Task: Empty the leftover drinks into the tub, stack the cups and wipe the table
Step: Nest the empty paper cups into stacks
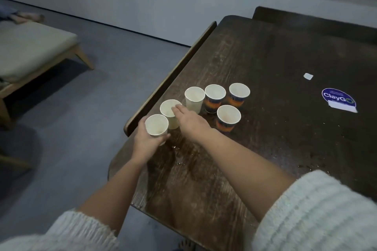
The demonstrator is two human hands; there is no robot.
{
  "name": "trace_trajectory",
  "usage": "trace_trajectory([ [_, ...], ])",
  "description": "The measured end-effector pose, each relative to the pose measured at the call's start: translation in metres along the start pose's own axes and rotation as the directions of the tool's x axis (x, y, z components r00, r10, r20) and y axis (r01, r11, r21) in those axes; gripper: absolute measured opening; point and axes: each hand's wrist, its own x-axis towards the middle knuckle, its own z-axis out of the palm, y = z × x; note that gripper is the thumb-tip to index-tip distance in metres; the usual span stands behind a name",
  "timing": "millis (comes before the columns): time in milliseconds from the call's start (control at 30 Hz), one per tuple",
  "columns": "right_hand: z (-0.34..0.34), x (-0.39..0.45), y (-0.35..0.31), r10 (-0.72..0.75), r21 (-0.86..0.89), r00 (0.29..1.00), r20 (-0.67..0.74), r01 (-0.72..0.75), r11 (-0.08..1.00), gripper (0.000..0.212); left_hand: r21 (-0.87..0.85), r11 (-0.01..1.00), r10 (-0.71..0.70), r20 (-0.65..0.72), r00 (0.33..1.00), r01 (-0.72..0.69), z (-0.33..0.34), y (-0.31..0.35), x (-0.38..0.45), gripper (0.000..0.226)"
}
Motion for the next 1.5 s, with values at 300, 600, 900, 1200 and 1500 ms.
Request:
trace_trajectory([
  [300,0.003,-0.006,0.012,0.064,-0.062,0.988,-0.140,-0.074,0.995,0.031,-0.035,0.999,0.017,0.045,0.999,-0.015,0.004,-0.002,0.010,0.085],
  [600,-0.049,-0.027,0.041,0.077,0.196,0.558,-0.826,0.157,0.968,0.033,-0.060,0.981,0.191,0.204,0.960,-0.182,0.051,0.053,0.017,0.093],
  [900,-0.023,-0.051,0.066,0.219,0.409,0.806,-0.549,0.031,0.912,0.061,-0.202,0.929,0.362,0.334,0.870,-0.309,0.086,0.087,0.012,0.103],
  [1200,-0.024,-0.053,0.095,0.307,0.624,0.886,-0.348,-0.025,0.781,0.038,-0.060,0.961,0.271,0.387,0.881,-0.269,0.090,0.072,0.028,0.076],
  [1500,-0.012,-0.056,0.117,0.462,0.190,0.885,-0.055,-0.444,0.875,0.039,0.048,0.979,0.155,0.446,0.881,-0.196,0.092,0.059,0.037,0.086],
])
